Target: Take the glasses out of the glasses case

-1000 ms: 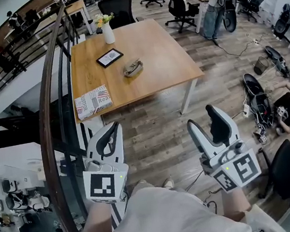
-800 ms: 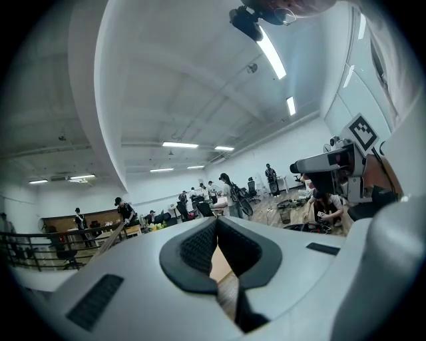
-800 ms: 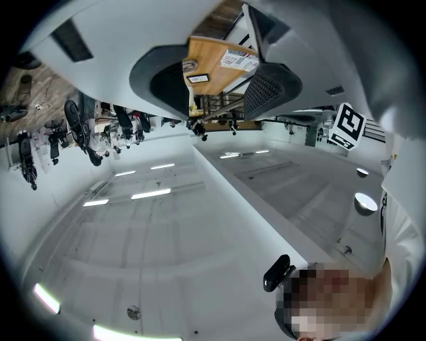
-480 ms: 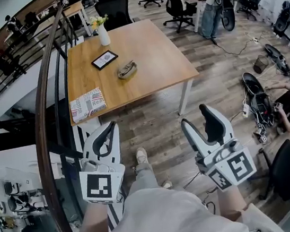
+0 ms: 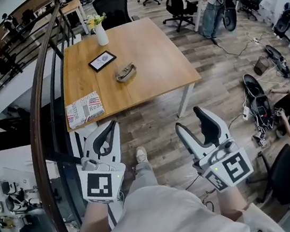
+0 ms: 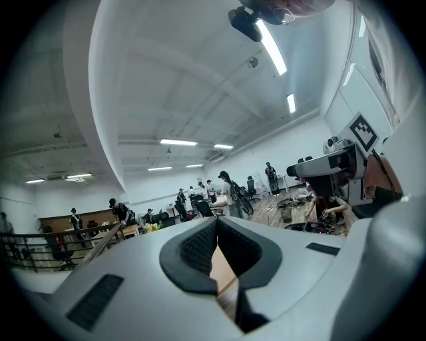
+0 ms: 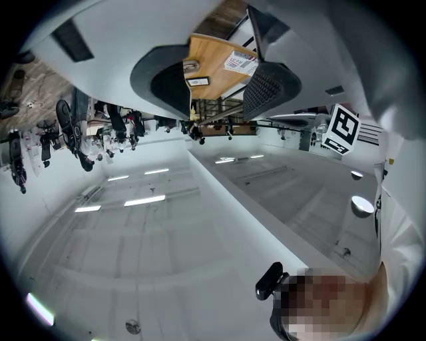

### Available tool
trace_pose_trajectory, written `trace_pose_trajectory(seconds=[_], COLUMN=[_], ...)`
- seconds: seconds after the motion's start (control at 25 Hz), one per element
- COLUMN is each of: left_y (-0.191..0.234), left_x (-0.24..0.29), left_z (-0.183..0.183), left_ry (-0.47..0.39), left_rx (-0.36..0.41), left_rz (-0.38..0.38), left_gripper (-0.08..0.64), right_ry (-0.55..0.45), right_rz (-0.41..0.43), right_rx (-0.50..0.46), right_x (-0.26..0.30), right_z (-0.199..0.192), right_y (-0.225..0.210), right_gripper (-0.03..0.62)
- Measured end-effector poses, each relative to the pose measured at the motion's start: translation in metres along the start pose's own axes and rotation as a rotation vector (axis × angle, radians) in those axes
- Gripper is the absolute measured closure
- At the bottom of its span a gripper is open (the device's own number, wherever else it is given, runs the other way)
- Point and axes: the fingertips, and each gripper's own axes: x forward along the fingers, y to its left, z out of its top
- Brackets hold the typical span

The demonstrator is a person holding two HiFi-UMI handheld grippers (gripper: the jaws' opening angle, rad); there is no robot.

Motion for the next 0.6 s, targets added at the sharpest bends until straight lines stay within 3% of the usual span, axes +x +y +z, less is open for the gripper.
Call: trace_pose_trajectory(seconds=[0.6], left_y=[0.102], left_x=[0.131], left_z=[-0.026], left_ry=[0.008], left_rx=[-0.016], left_rz=[-0.025], left_gripper=[0.543], right_ry=[0.05], right_rz=[-0.004], right_rx=[0.006], right_x=[0.16], right_z=[-0.02], right_y=[-0.064], right_gripper=[0.324])
